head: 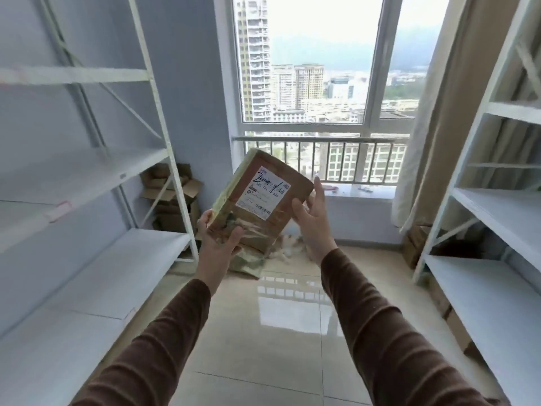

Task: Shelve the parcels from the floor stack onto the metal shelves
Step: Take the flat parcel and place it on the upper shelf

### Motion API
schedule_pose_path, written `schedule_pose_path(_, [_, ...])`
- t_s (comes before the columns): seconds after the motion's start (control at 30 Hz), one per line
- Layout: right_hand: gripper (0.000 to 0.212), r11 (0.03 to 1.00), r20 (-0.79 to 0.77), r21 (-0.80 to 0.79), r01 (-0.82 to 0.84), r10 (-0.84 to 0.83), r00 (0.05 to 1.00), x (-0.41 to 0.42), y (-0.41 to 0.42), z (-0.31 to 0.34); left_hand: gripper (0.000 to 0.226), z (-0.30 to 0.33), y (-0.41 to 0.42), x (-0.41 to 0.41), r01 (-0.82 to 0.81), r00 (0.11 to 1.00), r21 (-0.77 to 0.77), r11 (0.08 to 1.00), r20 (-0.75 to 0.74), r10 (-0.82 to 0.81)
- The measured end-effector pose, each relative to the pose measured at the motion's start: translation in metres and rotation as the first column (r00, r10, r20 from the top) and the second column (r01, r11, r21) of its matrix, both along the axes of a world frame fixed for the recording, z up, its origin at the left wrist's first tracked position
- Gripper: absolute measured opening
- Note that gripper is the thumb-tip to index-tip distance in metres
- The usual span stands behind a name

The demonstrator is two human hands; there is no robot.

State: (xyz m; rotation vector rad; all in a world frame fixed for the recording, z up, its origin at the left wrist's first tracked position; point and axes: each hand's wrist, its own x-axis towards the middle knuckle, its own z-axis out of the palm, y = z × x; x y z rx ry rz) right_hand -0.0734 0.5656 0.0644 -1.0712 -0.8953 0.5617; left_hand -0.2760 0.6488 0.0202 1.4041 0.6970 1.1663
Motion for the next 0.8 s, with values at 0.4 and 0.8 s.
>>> schedule_pose_path(0.4, [0.042, 0.870, 0.186, -0.009, -0.493, 0.486, 0.854, -0.224, 0.198, 0.029, 0.056, 0.062, 0.108, -0.188, -0.466, 0.882, 0.057, 0.883, 0.109, 0.458])
schedule_pose_path(0.8, [0.032, 0.530, 0.271, 0.265, -0.806, 0.761, 0.590, -0.341, 0.364, 0.183, 0.043, 0.217, 0.189, -0.329, -0.701, 0.500, 0.545, 0.460, -0.084, 0.862])
